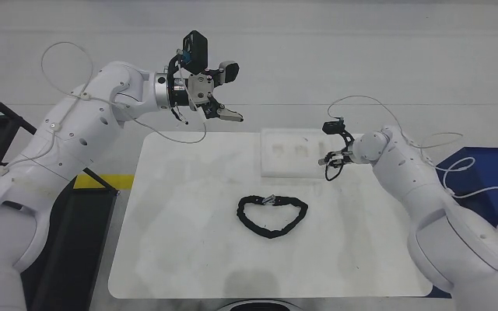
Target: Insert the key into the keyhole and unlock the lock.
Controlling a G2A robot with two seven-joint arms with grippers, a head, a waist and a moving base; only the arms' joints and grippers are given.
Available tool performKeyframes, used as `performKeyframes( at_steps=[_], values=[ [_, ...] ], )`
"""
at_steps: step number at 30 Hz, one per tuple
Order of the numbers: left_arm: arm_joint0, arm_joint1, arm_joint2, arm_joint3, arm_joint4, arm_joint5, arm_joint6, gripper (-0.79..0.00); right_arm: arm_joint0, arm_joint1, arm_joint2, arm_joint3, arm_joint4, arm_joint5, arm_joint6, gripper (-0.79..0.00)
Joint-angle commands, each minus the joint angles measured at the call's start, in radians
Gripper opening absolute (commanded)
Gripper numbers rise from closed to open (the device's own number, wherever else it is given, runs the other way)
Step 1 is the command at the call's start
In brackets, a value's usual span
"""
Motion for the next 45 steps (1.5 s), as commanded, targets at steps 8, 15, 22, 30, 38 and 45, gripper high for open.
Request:
performKeyframes(
  at_steps=[8,15,22,30,38,45],
  values=[
    [0.000,0.000,0.000,0.000,0.000,0.000,0.000,0.000,0.005,-0.020,0.000,0.032,-0.022,0.018,-0.001,-0.493],
    [0.000,0.000,0.000,0.000,0.000,0.000,0.000,0.000,0.003,-0.035,-0.006,0.048,-0.055,0.032,-0.016,-0.514],
    [0.000,0.000,0.000,0.000,0.000,0.000,0.000,0.000,0.003,-0.046,-0.004,0.066,-0.073,0.045,-0.029,-0.582],
    [0.000,0.000,0.000,0.000,0.000,0.000,0.000,0.000,0.005,-0.058,-0.002,0.074,-0.095,0.051,-0.051,-0.662],
    [0.000,0.000,0.000,0.000,0.000,0.000,0.000,0.000,0.007,-0.068,0.003,0.089,-0.109,0.067,-0.045,-0.785],
    [0.000,0.000,0.000,0.000,0.000,0.000,0.000,0.000,0.011,-0.071,0.009,0.093,-0.122,0.059,-0.049,-0.785]
  ],
)
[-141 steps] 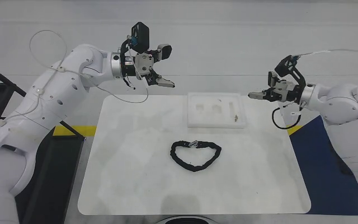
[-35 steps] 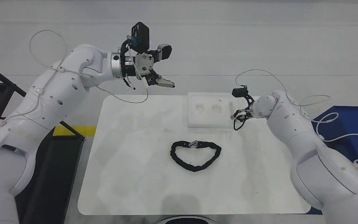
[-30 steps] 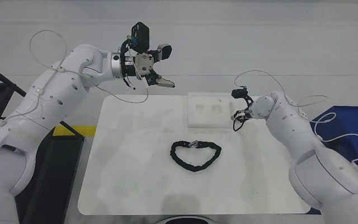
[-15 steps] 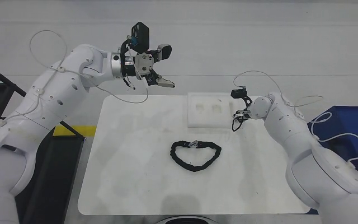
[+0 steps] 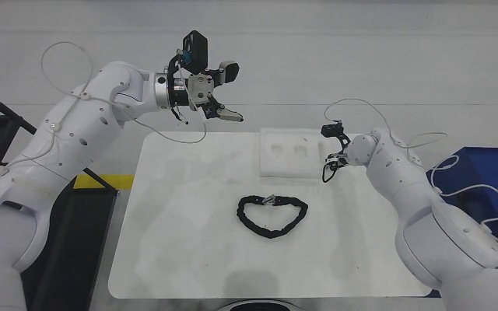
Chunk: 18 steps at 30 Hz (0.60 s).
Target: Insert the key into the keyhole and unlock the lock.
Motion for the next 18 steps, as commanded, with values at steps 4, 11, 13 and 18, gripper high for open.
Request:
performKeyframes(
  at_steps=[4,11,13,18],
  values=[
    [0.000,0.000,0.000,0.000,0.000,0.000,0.000,0.000,0.012,0.001,-0.002,-0.004,-0.027,-0.016,-0.006,-0.785],
    [0.000,0.000,0.000,0.000,0.000,0.000,0.000,0.000,0.028,0.008,-0.002,-0.012,-0.061,-0.039,0.007,-0.785],
    [0.000,0.000,0.000,0.000,0.000,0.000,0.000,0.000,0.032,0.011,0.002,-0.015,-0.065,-0.044,0.011,-0.785],
    [0.000,0.000,0.000,0.000,0.000,0.000,0.000,0.000,0.044,0.025,0.015,-0.026,-0.063,-0.070,0.038,-0.785]
  ],
)
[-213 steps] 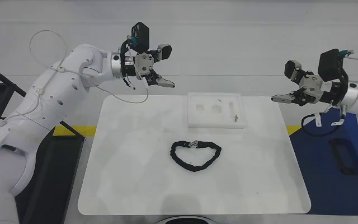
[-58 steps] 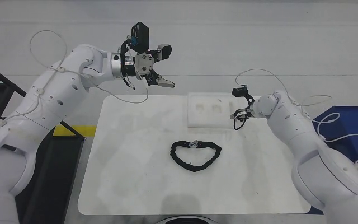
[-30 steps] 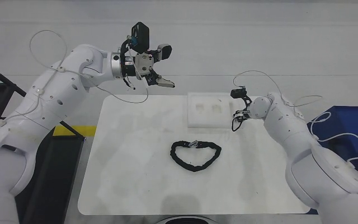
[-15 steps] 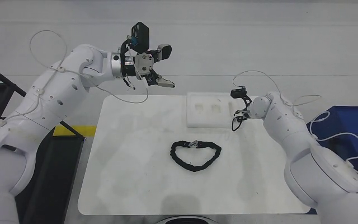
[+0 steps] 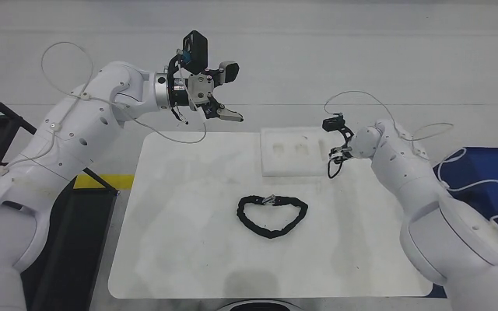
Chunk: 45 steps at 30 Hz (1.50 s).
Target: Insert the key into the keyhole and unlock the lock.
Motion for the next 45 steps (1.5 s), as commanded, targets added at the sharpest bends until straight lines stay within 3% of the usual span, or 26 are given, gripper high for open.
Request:
performKeyframes(
  at_steps=[1,14,21,26,32,37,45],
  values=[
    [0.000,0.000,0.000,0.000,0.000,0.000,0.000,0.000,0.005,0.006,0.006,-0.006,0.002,-0.010,0.009,-0.785],
    [0.000,0.000,0.000,0.000,0.000,0.000,0.000,0.000,-0.004,0.095,0.095,-0.142,0.065,-0.137,0.067,-0.785],
    [0.000,0.000,0.000,0.000,0.000,0.000,0.000,0.000,-0.085,0.188,0.204,-0.390,0.122,-0.118,0.144,-0.785],
    [0.000,0.000,0.000,0.000,0.000,0.000,0.000,0.000,-0.238,0.288,0.359,-0.726,0.132,-0.016,0.224,-0.785],
    [0.000,0.000,0.000,0.000,0.000,0.000,0.000,0.000,-0.535,0.385,0.618,-1.173,0.227,0.115,0.291,-0.785],
    [0.000,0.000,0.000,0.000,0.000,0.000,0.000,0.000,-0.692,0.411,0.741,-1.323,0.350,0.154,0.257,-0.785],
    [0.000,0.000,0.000,0.000,0.000,0.000,0.000,0.000,-0.832,0.424,0.846,-1.416,0.518,0.167,0.180,-0.785]
  ],
)
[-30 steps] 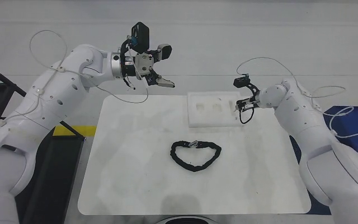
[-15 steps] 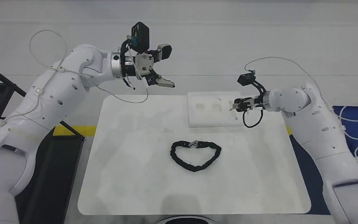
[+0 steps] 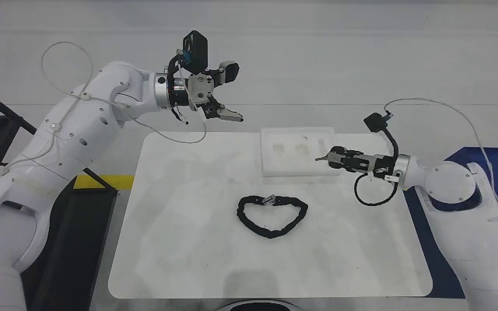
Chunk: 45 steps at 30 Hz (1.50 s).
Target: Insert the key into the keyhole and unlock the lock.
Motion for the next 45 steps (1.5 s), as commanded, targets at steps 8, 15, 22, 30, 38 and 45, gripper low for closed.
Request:
performKeyframes(
  at_steps=[8,15,22,30,38,45],
  values=[
    [0.000,0.000,0.000,0.000,0.000,0.000,0.000,0.000,-0.095,0.013,0.085,-0.070,0.069,0.003,-0.036,-0.785],
    [0.000,0.000,0.000,0.000,0.000,0.000,0.000,0.000,-0.095,0.013,0.085,-0.070,0.069,0.003,-0.036,-0.785],
    [0.065,0.002,-0.012,-0.021,0.002,0.048,0.005,0.000,-0.095,0.013,0.085,-0.070,0.069,0.003,-0.036,-0.785],
    [0.244,0.017,-0.039,-0.073,0.142,0.109,0.119,0.000,-0.095,0.013,0.085,-0.070,0.069,0.003,-0.036,-0.785],
    [0.367,0.006,-0.039,-0.072,0.373,0.183,0.206,0.000,-0.095,0.013,0.085,-0.070,0.069,0.003,-0.036,-0.785],
    [0.409,-0.042,-0.024,-0.011,0.401,0.163,0.220,0.000,-0.095,0.013,0.085,-0.070,0.069,0.003,-0.036,-0.785]
  ],
)
